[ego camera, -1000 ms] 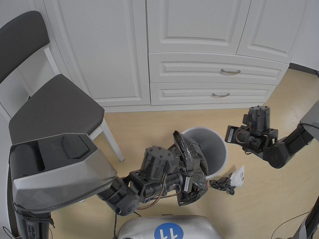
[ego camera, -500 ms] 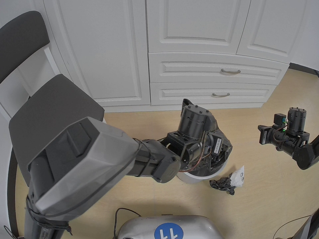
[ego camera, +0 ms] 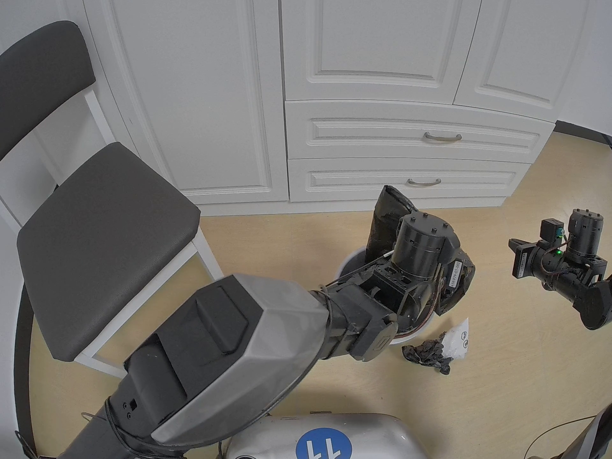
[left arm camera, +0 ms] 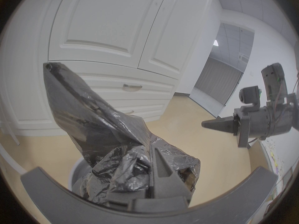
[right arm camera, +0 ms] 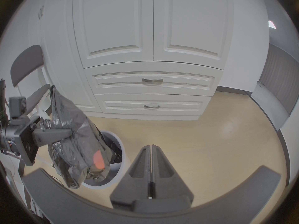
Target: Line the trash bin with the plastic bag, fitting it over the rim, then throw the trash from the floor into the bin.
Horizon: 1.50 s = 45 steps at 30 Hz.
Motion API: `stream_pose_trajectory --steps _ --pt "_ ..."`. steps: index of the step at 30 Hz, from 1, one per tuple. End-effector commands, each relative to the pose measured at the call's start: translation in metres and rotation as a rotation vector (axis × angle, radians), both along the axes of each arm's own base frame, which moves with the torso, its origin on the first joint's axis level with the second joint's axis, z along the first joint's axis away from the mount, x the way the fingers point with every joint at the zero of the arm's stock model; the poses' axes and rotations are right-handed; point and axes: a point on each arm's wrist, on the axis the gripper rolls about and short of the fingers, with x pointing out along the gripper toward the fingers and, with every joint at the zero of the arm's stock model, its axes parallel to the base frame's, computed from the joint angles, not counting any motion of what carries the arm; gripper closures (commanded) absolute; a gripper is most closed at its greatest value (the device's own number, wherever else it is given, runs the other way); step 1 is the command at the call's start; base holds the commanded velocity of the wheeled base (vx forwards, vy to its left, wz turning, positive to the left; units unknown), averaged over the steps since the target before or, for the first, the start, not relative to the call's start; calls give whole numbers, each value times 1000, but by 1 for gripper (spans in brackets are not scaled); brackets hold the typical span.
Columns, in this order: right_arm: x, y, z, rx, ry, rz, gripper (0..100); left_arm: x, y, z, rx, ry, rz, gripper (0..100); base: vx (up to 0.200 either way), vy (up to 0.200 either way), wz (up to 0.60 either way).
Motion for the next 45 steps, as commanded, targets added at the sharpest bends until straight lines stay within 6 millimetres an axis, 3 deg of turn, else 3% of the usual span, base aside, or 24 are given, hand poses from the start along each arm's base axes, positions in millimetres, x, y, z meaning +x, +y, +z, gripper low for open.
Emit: stream_pose_trajectory --steps 1,6,15,16,19,25,30,31,40,44,45 --pt "-3 -2 1 -9 -7 -2 100 1 -7 -7 -13 -5 -4 100 0 0 0" --pt "-10 -2 3 -17 -13 18 100 4 -9 -9 -91 -37 -5 100 0 0 0" --pt "-30 3 7 -12 -22 162 100 12 -8 -28 -133 -49 9 100 0 0 0" --pt "-32 3 5 -21 -17 178 0 14 -7 -28 -133 -49 12 100 0 0 0" --pt "-36 5 3 -19 -4 218 0 16 -5 -26 -136 -51 18 100 0 0 0" --pt "-57 13 -8 62 47 476 0 24 1 -26 -140 -54 36 100 0 0 0" --pt "-63 19 -19 33 82 538 0 25 2 -25 -153 -64 39 100 0 0 0" --pt "-66 21 -25 4 97 560 100 26 2 -24 -154 -67 40 100 0 0 0" --pt "-78 38 -65 -215 183 751 100 30 8 -13 -169 -79 45 100 0 0 0" --pt "-75 55 -79 -224 227 839 100 28 6 -13 -172 -79 42 100 0 0 0" --pt "-73 71 -89 -195 275 894 100 27 6 -13 -170 -79 40 100 0 0 0"
